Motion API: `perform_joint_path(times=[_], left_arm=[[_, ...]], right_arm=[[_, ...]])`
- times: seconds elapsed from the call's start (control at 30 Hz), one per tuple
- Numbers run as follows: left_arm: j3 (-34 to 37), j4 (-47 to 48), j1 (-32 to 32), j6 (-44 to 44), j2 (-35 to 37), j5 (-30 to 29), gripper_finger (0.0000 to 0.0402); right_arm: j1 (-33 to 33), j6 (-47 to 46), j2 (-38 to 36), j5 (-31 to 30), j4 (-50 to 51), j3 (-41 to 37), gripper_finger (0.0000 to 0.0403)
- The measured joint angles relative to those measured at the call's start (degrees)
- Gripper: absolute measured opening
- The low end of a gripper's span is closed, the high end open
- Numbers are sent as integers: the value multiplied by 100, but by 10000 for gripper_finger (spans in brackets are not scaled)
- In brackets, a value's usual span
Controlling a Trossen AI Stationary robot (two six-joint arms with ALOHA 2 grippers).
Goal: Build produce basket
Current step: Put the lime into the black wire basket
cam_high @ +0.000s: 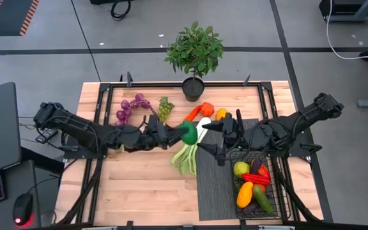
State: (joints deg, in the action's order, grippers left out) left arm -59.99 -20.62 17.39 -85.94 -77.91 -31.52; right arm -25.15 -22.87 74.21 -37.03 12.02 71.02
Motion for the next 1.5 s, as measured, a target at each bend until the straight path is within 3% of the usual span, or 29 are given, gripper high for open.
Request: perform_joint_path(times=[0.27, 0.47, 0.87, 1.5], left_arm=[[0, -3, -122, 23, -52, -27, 258], [0, -5, -99, 25, -74, -53, 259], [-2, -45, -83, -2, -137, 9, 259], [-2, -63, -92, 2, -157, -88, 259]], right_arm=[[137, 57, 393, 92, -201, 0, 362], [166, 69, 530, -186, -391, 0, 362], [315, 217, 551, -539, -570, -4, 359], [648, 55, 551, -545, -687, -4, 344]])
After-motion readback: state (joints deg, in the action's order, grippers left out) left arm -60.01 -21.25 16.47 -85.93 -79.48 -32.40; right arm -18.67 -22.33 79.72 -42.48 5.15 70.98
